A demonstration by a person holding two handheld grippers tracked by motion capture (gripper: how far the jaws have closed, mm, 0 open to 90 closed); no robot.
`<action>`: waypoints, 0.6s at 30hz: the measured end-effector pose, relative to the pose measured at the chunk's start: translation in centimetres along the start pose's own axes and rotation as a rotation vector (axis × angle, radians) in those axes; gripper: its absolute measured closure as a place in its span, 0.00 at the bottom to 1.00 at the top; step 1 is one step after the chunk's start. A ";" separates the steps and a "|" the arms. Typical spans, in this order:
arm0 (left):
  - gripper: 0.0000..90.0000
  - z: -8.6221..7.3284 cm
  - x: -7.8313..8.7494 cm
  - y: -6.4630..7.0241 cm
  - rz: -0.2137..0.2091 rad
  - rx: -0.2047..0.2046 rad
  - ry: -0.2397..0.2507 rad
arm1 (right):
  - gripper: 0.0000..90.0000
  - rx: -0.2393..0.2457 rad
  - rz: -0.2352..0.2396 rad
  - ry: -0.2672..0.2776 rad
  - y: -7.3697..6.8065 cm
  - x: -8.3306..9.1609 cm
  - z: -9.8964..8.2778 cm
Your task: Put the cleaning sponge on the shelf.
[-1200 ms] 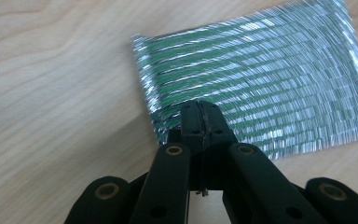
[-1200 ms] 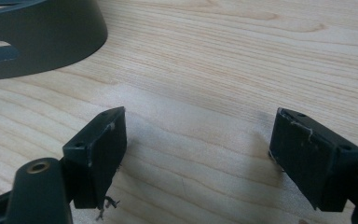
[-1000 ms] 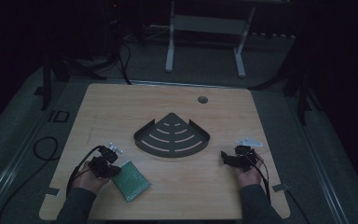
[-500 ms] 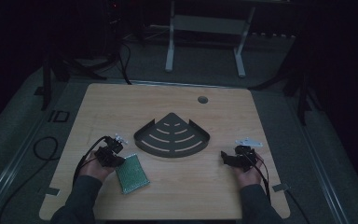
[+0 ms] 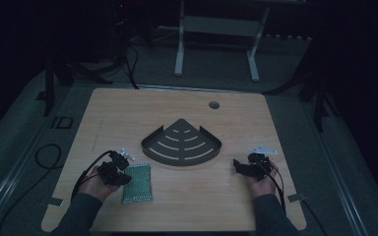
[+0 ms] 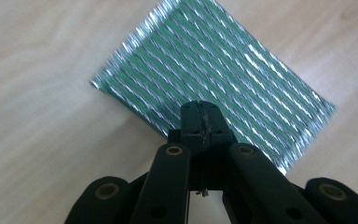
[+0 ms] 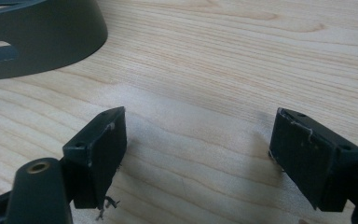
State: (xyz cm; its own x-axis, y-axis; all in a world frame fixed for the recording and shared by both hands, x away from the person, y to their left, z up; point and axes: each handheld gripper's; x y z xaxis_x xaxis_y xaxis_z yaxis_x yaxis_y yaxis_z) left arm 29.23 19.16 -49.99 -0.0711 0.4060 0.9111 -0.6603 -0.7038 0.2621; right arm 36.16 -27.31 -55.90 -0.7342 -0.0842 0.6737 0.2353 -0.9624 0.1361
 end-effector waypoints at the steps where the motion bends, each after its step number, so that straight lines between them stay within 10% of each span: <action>1: 1.00 -0.2 -0.1 0.0 -0.004 0.005 -0.010 | 0.20 0.000 0.000 0.000 0.0 0.0 0.0; 18: 1.00 0.9 -0.6 -1.6 0.043 0.050 -0.066 | 0.20 -0.001 0.000 0.001 0.0 0.0 0.0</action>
Point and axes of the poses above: each handheld gripper's, and its own axes: x roughly backward along the jaws, z roughly out of its top, y roughly to its right, and after that the axes turned 11 degrees about -z, right-handed
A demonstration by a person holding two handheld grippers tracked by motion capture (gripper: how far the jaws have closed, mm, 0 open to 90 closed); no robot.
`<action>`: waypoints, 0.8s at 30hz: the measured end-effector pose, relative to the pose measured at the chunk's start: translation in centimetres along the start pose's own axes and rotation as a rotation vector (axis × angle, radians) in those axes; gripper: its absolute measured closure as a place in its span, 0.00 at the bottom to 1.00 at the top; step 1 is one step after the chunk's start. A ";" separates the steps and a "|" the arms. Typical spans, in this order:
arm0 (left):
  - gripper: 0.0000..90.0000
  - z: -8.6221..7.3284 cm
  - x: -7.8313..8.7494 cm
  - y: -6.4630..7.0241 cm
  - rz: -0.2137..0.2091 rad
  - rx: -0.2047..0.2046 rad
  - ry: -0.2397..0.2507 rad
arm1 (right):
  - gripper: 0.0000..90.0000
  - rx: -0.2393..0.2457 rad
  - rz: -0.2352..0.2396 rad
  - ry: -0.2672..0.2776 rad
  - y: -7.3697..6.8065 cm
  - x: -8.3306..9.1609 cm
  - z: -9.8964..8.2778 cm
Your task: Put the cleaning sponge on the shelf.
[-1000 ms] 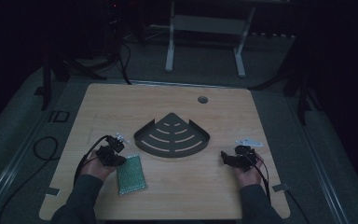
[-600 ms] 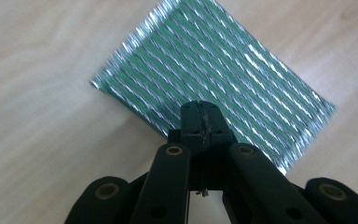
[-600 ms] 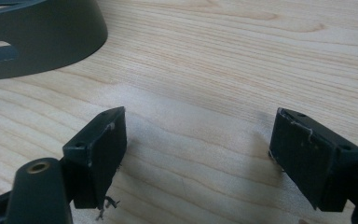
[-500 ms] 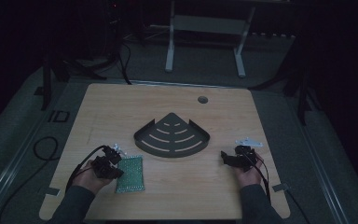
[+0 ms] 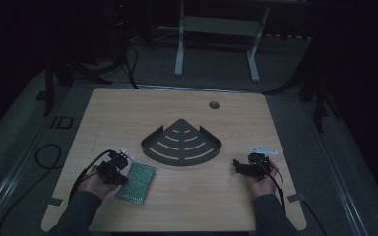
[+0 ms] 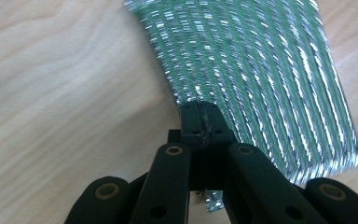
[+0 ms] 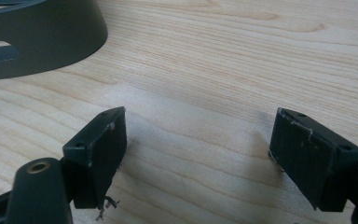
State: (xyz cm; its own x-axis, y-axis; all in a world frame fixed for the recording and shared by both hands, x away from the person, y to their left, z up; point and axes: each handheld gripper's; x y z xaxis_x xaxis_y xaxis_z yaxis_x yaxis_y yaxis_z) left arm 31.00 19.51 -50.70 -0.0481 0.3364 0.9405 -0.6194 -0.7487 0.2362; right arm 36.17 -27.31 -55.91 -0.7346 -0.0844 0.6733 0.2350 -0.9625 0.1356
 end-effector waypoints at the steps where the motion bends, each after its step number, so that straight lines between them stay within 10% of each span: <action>1: 1.00 0.1 0.0 -0.2 0.007 -0.002 -0.002 | 0.20 0.000 0.000 0.000 0.0 0.0 0.0; 24: 0.96 2.9 0.8 -1.5 -0.046 -0.078 0.013 | 0.20 0.000 0.000 0.000 0.0 0.0 0.0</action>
Point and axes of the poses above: each handheld gripper's, and its own axes: x roughly backward along the jaws, z roughly out of its top, y roughly to its right, and after that the axes turned 11 degrees about -z, right-handed
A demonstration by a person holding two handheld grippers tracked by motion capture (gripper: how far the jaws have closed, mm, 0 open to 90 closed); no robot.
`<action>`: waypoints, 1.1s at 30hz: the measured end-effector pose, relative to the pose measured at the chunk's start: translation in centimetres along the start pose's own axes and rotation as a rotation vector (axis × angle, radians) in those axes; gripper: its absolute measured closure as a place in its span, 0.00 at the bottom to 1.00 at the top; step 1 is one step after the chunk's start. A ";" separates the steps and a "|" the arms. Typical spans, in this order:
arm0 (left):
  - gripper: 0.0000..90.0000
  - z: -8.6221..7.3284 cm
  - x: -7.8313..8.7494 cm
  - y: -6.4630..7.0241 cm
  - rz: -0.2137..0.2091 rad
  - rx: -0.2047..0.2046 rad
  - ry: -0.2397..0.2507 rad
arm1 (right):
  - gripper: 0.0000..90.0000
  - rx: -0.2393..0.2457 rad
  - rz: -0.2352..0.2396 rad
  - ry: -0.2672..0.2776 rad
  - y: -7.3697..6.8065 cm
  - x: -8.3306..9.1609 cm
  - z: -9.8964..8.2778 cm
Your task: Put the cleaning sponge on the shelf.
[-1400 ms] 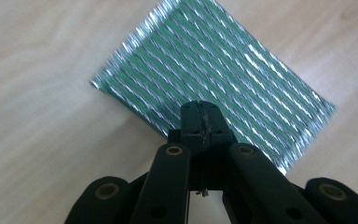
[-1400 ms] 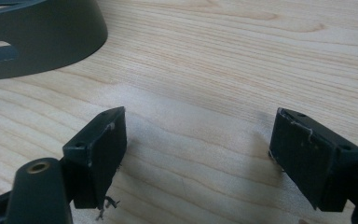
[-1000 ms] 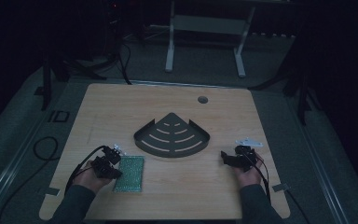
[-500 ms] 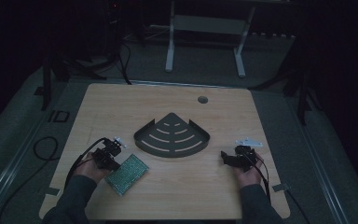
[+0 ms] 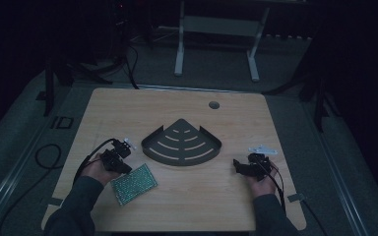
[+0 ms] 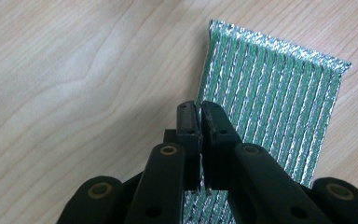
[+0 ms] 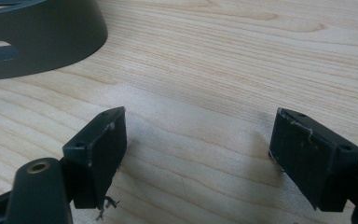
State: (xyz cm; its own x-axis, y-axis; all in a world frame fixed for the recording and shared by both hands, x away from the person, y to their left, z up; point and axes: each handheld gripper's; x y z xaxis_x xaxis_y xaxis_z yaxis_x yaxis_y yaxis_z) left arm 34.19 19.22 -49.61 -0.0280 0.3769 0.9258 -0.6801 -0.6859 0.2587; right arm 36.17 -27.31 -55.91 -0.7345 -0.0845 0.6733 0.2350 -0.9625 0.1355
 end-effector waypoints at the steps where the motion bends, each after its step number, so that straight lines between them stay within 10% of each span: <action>1: 0.95 0.2 0.0 -0.1 -0.010 -0.011 -0.003 | 0.20 0.000 0.000 0.000 0.0 0.0 0.0; 10: 0.92 1.2 -0.4 -1.0 -0.069 -0.056 -0.053 | 0.20 0.000 0.000 0.000 0.0 0.0 0.0; 33: 0.84 1.0 -1.2 -2.1 -0.141 -0.005 -0.091 | 0.20 0.001 0.000 0.000 0.0 0.0 0.0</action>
Point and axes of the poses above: each handheld gripper's, and its own axes: x roughly backward along the jaws, z roughly out of its top, y roughly to its right, and after that the axes turned 11 degrees about -z, right-handed
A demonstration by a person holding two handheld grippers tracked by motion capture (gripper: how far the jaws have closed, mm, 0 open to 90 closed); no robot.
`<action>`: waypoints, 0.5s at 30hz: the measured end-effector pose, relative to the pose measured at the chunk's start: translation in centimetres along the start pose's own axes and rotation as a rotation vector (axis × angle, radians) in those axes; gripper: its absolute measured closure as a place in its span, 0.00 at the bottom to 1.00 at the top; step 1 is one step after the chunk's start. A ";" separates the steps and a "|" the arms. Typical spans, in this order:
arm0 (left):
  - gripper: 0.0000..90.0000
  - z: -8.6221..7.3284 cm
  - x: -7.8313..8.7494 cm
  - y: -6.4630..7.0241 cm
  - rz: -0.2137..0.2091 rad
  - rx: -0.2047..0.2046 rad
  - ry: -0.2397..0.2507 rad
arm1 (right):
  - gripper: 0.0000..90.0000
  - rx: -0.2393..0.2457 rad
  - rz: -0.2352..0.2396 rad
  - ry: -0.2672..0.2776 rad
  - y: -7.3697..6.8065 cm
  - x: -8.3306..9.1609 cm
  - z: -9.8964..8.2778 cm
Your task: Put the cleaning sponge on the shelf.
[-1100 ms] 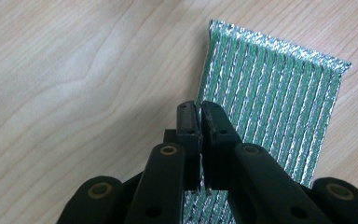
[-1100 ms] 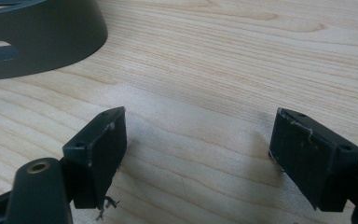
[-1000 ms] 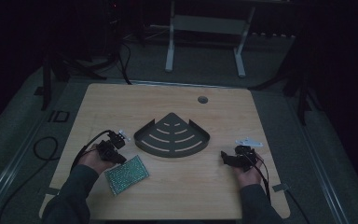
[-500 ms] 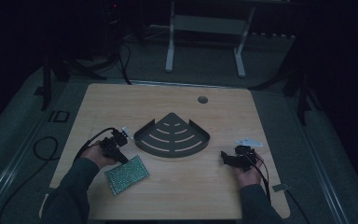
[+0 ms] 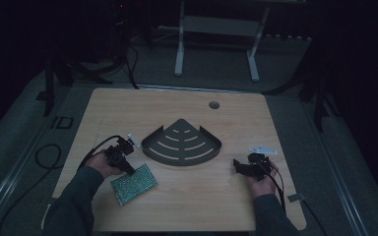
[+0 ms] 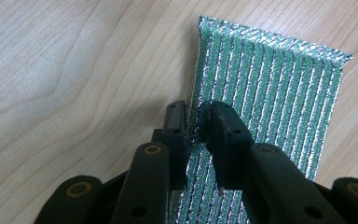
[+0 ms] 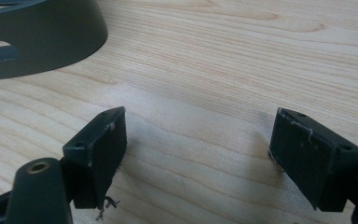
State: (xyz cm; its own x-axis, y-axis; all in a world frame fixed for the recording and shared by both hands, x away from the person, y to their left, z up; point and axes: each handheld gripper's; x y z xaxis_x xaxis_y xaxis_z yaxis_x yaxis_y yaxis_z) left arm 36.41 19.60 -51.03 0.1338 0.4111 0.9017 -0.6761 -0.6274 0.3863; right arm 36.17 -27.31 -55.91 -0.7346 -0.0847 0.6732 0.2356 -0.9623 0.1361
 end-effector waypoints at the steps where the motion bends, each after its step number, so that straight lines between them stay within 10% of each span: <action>1: 0.83 0.0 0.0 -0.1 -0.001 0.001 0.002 | 0.20 -0.001 0.000 0.000 0.0 0.0 0.0; 15: 0.90 0.3 -0.2 -0.9 -0.074 0.019 -0.024 | 0.20 0.000 0.000 0.000 0.0 0.0 0.0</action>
State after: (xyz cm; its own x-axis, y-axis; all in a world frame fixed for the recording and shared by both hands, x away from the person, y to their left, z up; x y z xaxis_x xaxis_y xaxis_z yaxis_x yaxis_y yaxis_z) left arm 37.25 19.86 -51.47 0.1998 0.4411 0.8749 -0.6501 -0.6085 0.4552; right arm 36.17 -27.32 -55.91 -0.7347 -0.0847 0.6731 0.2357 -0.9622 0.1362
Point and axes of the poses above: each handheld gripper's, and its own axes: x roughly backward along the jaws, z roughly out of its top, y roughly to its right, and after that the axes turned 11 degrees about -z, right-handed
